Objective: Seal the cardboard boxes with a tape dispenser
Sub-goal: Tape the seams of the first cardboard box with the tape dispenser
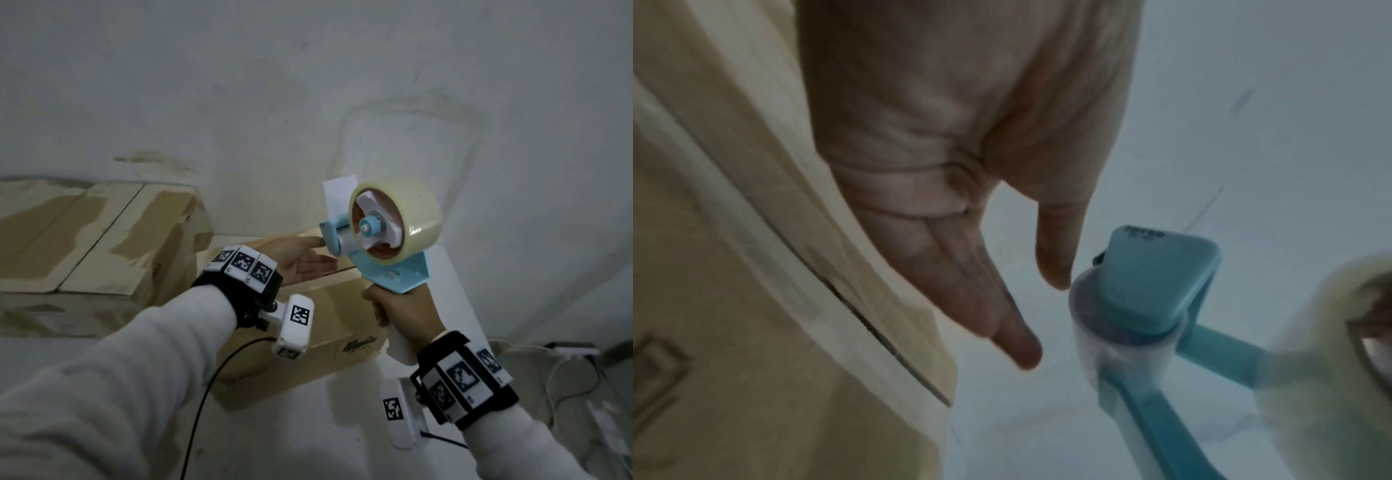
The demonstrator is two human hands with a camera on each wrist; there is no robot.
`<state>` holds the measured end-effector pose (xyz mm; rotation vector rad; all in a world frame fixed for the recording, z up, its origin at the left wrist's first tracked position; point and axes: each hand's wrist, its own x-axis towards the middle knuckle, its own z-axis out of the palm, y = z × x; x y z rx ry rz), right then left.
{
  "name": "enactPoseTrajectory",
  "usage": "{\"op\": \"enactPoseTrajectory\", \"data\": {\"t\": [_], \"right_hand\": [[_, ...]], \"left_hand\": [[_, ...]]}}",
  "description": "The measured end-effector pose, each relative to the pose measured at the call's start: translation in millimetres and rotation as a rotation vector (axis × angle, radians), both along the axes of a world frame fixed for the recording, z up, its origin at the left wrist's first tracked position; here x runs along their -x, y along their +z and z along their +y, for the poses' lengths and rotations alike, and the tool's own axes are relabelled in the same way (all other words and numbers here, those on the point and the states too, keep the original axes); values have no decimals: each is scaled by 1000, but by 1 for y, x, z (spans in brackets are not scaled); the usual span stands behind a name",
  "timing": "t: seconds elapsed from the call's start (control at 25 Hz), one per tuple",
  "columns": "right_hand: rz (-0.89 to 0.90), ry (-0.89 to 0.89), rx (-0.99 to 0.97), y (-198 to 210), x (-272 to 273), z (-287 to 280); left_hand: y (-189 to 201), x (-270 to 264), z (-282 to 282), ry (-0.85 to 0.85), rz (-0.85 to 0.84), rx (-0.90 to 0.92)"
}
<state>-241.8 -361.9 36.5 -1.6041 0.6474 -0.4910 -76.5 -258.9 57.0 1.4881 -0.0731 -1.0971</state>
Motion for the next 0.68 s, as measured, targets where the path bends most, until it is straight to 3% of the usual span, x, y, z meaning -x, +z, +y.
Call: {"op": "enactPoseTrajectory", "data": {"t": [0.4,0.56,0.68], "right_hand": [[-38,-225,-115,-30,4,5],[-14,-212,-69,-27,15,2],[52,-219,-13,-33,15,-3]], "left_hand": [[-9,-26,-59,-127,-430,-48],[-4,-70,-79,10,-545,-26],[-7,-95,-87,-44,-643,-81]]}}
